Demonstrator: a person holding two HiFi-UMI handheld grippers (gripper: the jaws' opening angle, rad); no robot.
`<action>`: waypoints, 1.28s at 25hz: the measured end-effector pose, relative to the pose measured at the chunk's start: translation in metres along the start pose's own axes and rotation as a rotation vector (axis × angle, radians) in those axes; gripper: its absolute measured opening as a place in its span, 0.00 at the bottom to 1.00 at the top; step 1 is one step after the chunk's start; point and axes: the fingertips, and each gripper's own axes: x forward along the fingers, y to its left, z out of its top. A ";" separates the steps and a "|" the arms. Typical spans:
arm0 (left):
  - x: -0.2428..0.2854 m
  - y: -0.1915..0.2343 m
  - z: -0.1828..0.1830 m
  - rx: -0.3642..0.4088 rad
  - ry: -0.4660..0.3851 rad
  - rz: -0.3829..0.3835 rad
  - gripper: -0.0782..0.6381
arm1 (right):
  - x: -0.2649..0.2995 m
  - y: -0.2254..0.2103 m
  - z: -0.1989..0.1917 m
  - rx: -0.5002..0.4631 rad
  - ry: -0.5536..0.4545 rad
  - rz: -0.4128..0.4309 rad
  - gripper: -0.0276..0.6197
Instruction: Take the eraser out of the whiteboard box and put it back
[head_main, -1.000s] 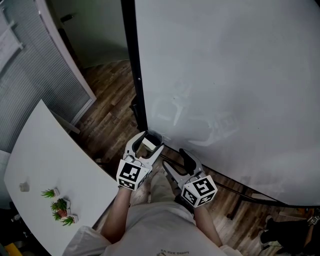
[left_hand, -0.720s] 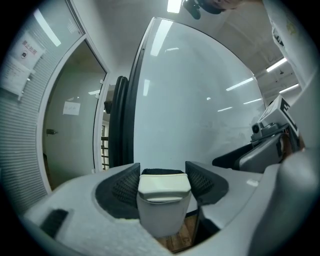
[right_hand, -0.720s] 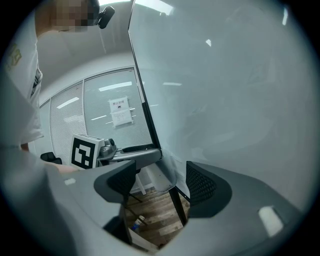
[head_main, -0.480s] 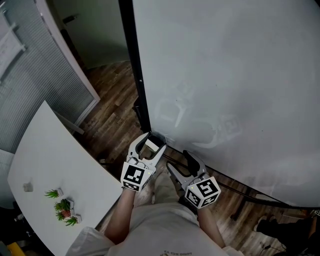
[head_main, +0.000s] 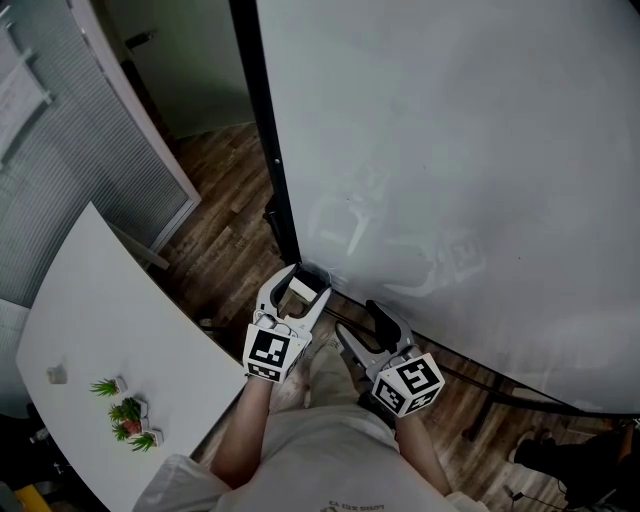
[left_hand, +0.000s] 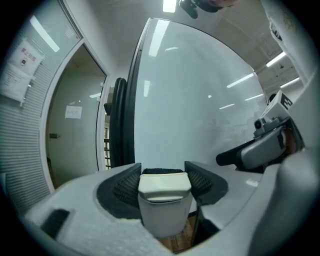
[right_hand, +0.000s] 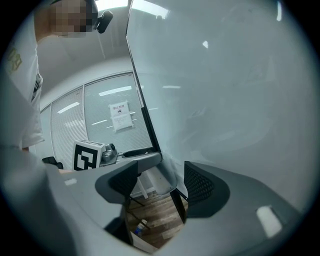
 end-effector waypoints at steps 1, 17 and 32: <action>0.000 0.000 0.000 -0.001 0.001 0.005 0.47 | -0.001 0.000 0.001 0.001 -0.003 -0.001 0.49; 0.000 0.001 0.000 0.002 0.005 0.018 0.48 | -0.009 -0.006 0.006 -0.009 -0.030 -0.030 0.49; -0.002 0.001 -0.002 -0.014 0.031 0.030 0.48 | -0.017 -0.005 0.010 -0.018 -0.037 -0.039 0.48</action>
